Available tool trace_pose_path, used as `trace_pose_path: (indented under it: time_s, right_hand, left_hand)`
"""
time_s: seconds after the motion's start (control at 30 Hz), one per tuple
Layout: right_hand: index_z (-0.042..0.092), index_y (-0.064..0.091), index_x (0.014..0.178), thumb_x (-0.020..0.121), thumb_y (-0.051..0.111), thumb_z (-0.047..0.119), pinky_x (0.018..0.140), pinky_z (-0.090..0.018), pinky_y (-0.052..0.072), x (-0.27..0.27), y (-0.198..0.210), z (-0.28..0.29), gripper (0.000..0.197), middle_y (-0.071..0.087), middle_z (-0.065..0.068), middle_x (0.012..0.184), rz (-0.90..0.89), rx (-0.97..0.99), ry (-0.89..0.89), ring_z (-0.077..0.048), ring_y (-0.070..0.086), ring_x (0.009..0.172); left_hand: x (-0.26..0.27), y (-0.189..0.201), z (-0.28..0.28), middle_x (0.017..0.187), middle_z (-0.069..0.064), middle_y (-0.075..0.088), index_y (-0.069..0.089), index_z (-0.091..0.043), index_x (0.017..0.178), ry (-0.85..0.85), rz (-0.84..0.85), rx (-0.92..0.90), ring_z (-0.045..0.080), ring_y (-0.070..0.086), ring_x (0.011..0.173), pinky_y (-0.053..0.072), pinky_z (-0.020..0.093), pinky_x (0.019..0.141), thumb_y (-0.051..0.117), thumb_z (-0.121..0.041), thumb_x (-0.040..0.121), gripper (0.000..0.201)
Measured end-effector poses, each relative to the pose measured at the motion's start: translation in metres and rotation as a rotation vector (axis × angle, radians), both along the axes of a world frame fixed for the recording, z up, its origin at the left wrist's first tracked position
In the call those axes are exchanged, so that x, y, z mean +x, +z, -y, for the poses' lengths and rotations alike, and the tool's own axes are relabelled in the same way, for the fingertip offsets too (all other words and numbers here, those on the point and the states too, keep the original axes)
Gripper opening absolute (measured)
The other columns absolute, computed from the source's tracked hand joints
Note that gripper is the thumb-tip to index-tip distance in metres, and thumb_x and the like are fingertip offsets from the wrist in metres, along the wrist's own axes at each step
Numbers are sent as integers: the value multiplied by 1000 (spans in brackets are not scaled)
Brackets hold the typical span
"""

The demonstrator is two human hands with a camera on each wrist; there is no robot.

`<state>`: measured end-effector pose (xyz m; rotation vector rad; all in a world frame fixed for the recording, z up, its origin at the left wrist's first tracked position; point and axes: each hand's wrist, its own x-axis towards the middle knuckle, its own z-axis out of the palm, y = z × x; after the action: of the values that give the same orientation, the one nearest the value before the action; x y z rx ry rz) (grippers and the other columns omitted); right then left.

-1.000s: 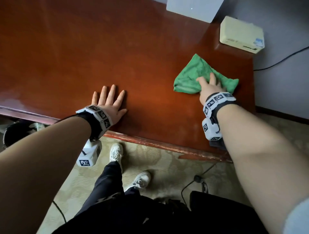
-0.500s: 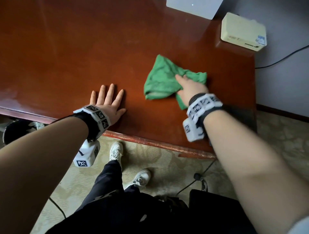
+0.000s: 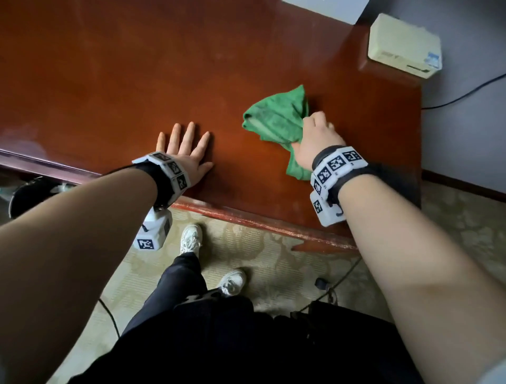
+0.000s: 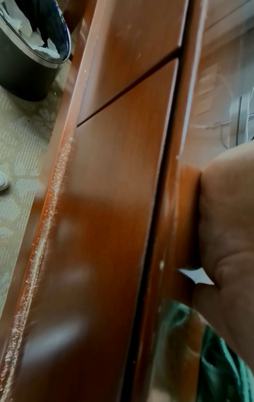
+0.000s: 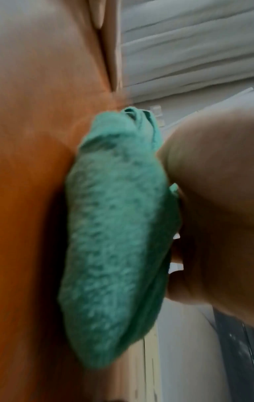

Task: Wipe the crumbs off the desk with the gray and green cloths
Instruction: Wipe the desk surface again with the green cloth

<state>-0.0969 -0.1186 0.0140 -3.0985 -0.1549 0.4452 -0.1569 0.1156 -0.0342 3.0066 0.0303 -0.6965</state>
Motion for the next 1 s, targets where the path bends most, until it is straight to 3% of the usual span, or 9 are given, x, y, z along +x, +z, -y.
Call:
trace_pose_path:
  time_s: [0.1,0.2,0.33,0.4,0.5,0.6,0.7,0.87,1.0]
  right_hand:
    - [14,30,135,92,49,29,91,-46,41,-19,-11,0,50,36,-8,136,-35,-34,18,-32,39,122]
    - [23,20,143,90,49,25,96,-46,41,-67,-7,6,60,29,-2,142,-124,-62,186,-29,34,126]
    - [32,18,144,89,48,19,90,-35,39,-111,12,19,64,31,0,141,-371,31,272,-29,39,123]
    - [37,16,145,90,47,18,85,-33,40,-102,22,25,66,36,-3,137,-267,83,189,-30,44,118]
    - [37,15,147,92,46,26,93,-42,38,-63,21,30,64,38,-7,136,73,19,49,-32,41,120]
    - [32,13,148,95,40,43,103,-47,28,-33,0,27,61,32,-11,142,-9,-149,-13,-32,31,128]
    - [31,12,149,95,31,54,106,-48,25,-33,-23,20,62,22,-10,148,-102,-143,-76,-31,24,132]
    - [26,18,148,96,40,39,100,-45,35,-82,-22,9,57,29,-11,140,-47,-84,184,-32,31,126]
    - [27,23,147,96,44,32,94,-39,42,-110,-7,9,55,33,-7,132,-180,30,376,-25,34,124]
  left_hand:
    - [-1,0,1,157,0,-13,-1,-32,149,2,21,-2,26,-11,145,-3,47,115,26,-50,96,62]
    - [-4,4,3,157,-1,-12,0,-33,149,16,26,-21,26,-10,144,-1,47,115,27,-50,97,61]
    - [-2,3,0,157,0,-13,-1,-32,149,0,24,-17,26,-12,144,-2,47,115,25,-50,97,62]
    - [0,0,-1,157,2,-14,-4,-31,149,-26,11,4,27,-13,144,-4,47,117,23,-52,96,63]
    - [1,0,-2,157,2,-15,-4,-31,149,-22,-3,5,27,-14,144,-5,46,117,22,-52,96,62]
    - [-1,4,0,156,-1,-17,-5,-33,148,-8,-19,5,26,-15,144,-5,46,116,22,-51,97,61]
    - [-2,8,2,156,-2,-17,-5,-33,148,11,-31,-7,25,-16,144,-4,46,115,22,-51,97,61]
    - [-2,4,1,157,-1,-14,-2,-32,149,-8,13,-15,26,-13,144,-3,47,115,24,-51,97,61]
    - [0,-1,-1,157,2,-13,-2,-30,150,-32,27,-3,27,-12,144,-3,47,117,24,-51,96,63]
